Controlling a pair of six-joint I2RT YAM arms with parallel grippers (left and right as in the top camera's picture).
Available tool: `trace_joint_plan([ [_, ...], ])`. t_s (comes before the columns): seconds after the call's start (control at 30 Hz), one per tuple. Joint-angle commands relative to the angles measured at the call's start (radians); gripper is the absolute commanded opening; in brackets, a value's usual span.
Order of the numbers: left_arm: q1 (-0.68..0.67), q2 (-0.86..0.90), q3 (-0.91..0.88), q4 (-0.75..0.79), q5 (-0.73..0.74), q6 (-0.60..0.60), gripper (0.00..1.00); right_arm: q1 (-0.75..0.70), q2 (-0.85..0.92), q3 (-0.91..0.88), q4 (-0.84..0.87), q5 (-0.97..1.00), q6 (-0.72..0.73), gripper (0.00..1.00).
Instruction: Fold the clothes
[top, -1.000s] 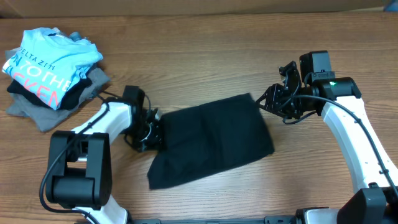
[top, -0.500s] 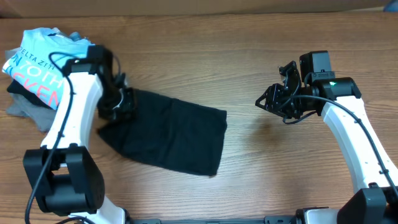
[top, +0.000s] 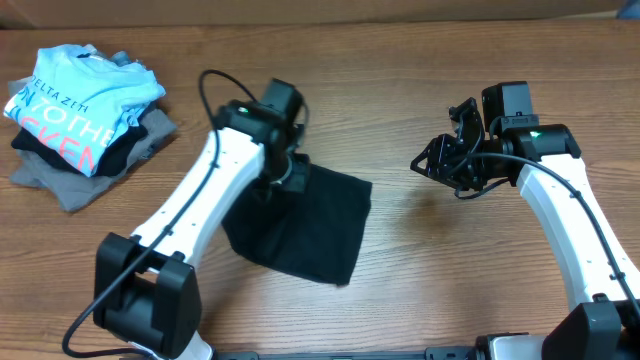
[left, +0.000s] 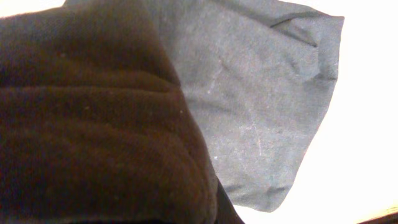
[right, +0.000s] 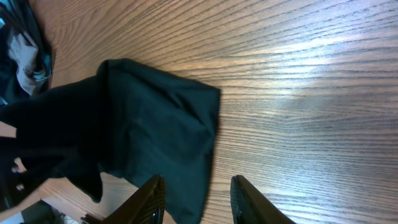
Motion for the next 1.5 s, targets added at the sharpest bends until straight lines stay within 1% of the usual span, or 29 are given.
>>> trace_joint_plan([
  [0.0,-0.04,-0.013,0.015,0.002,-0.046,-0.072,0.04,0.0,-0.009,0.02,0.003,-0.009,-0.001,0.37],
  [0.3,-0.14,-0.013,0.014,-0.002,-0.017,-0.133,0.04,0.0,-0.009,0.02,0.005,-0.008,-0.001,0.38],
  [0.43,-0.151,-0.013,0.014,-0.003,-0.023,-0.142,0.04,0.0,-0.009,0.019,-0.012,-0.003,0.003,0.38],
  [0.5,-0.151,-0.013,0.014,-0.008,-0.026,-0.142,0.04,0.0,-0.004,0.012,-0.046,0.035,0.063,0.38],
  [0.57,-0.15,-0.013,0.014,-0.009,-0.027,-0.142,0.04,0.0,0.002,-0.008,-0.052,0.044,0.083,0.23],
  [0.6,-0.15,-0.013,0.014,-0.009,-0.027,-0.142,0.04,0.0,0.005,-0.025,-0.05,0.041,0.084,0.17],
  [0.63,-0.15,-0.013,0.014,-0.009,-0.028,-0.142,0.04,0.0,0.009,-0.044,-0.046,0.031,0.082,0.15],
  [0.7,-0.15,-0.013,0.014,-0.009,-0.028,-0.141,0.04,0.004,0.017,-0.087,-0.042,-0.008,0.058,0.16],
  [0.73,-0.15,-0.013,0.014,-0.009,-0.028,-0.141,0.04,0.008,0.02,-0.116,-0.032,-0.053,0.015,0.17],
  [0.77,-0.15,-0.013,0.014,-0.009,-0.028,-0.141,0.04,0.014,0.021,-0.146,-0.019,-0.104,-0.035,0.21],
  [0.8,-0.15,-0.013,0.014,-0.009,-0.028,-0.141,0.04,0.019,0.021,-0.167,-0.011,-0.127,-0.054,0.24],
  [0.87,-0.15,-0.013,0.014,-0.009,-0.028,-0.142,0.04,0.029,0.021,-0.219,0.008,-0.132,-0.054,0.25],
  [1.0,-0.15,-0.013,0.014,-0.009,-0.026,-0.142,0.04,0.032,0.023,-0.309,0.057,-0.183,-0.037,0.24],
  [1.07,-0.15,-0.013,0.014,-0.009,-0.024,-0.142,0.04,0.034,0.023,-0.353,0.096,-0.261,-0.006,0.22],
  [1.1,-0.15,-0.013,0.014,-0.009,-0.024,-0.142,0.04,0.035,0.024,-0.373,0.119,-0.278,0.027,0.19],
  [1.2,-0.15,-0.013,0.014,-0.009,-0.024,-0.142,0.04,0.043,0.028,-0.444,0.203,-0.271,0.167,0.12],
  [1.23,-0.15,-0.013,0.014,-0.008,-0.024,-0.142,0.04,0.047,0.031,-0.462,0.224,-0.272,0.192,0.1],
  [1.37,-0.15,-0.013,0.014,-0.01,-0.023,-0.141,0.04,0.067,0.037,-0.531,0.331,-0.336,0.266,0.09],
  [1.47,-0.15,-0.013,0.015,-0.013,-0.023,-0.141,0.04,0.082,0.037,-0.557,0.389,-0.338,0.341,0.09],
])
